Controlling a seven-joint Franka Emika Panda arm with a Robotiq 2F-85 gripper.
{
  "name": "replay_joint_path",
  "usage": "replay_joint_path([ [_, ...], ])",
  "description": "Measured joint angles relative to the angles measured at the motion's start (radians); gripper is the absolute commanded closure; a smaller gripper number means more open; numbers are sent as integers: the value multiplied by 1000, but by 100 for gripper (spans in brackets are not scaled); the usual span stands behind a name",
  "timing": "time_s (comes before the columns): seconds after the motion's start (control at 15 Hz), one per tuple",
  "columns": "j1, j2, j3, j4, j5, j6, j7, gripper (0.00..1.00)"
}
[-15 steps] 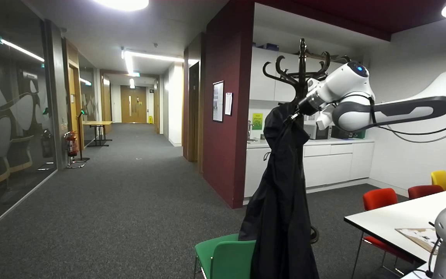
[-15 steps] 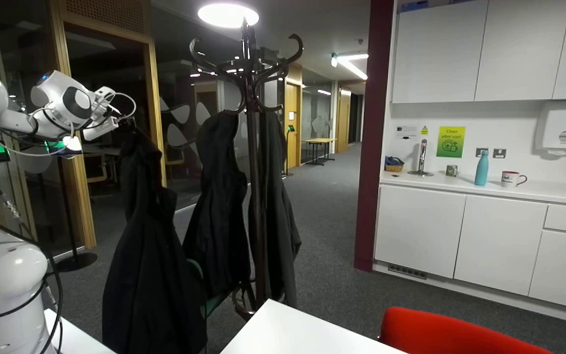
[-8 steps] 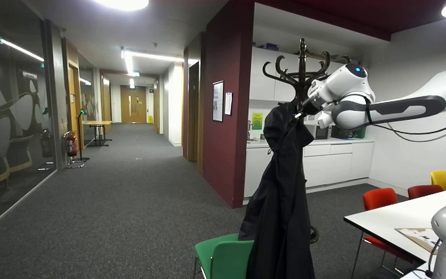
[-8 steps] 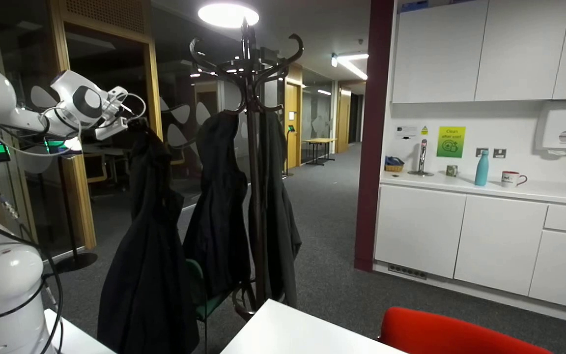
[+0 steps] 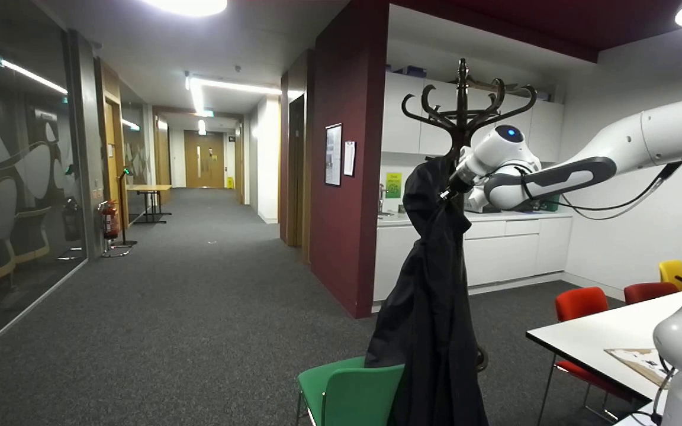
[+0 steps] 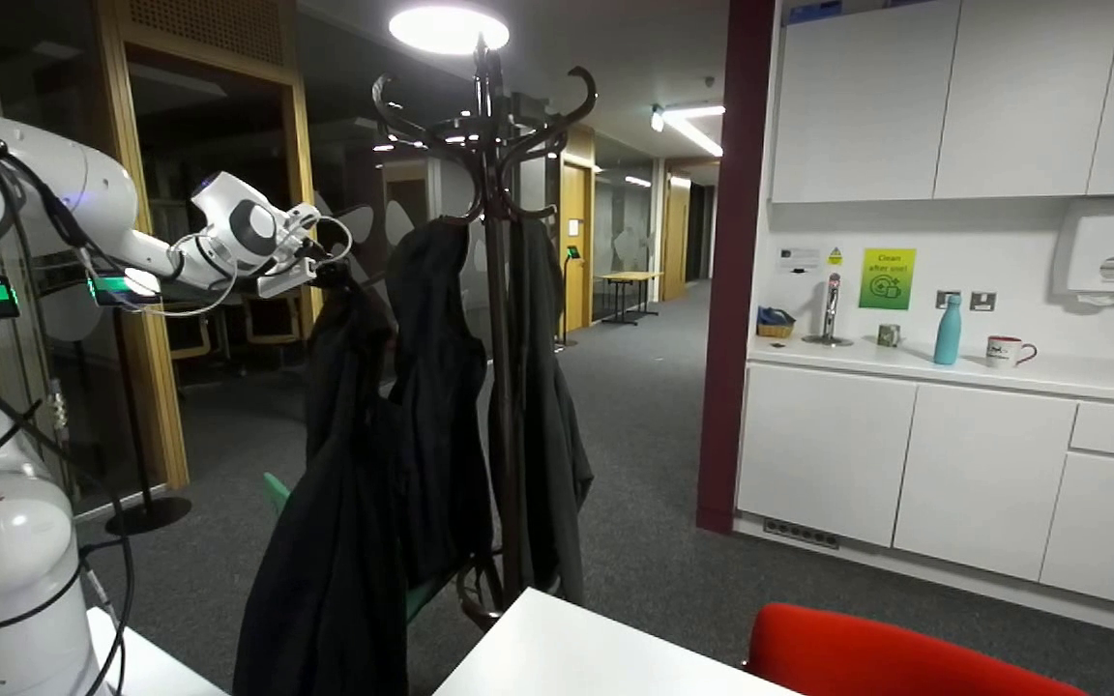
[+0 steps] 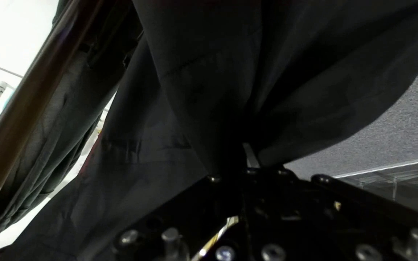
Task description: Pick up a jacket and place it on the green chair
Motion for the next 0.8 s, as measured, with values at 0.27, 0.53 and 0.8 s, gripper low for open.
replay_joint_path([
  [0.27,0,70,11,55,-6,0,0,99],
  [0.53,1,103,30,94,-6,-1,0,99],
  [0.8,2,141,50,141,-6,-8,2,99],
])
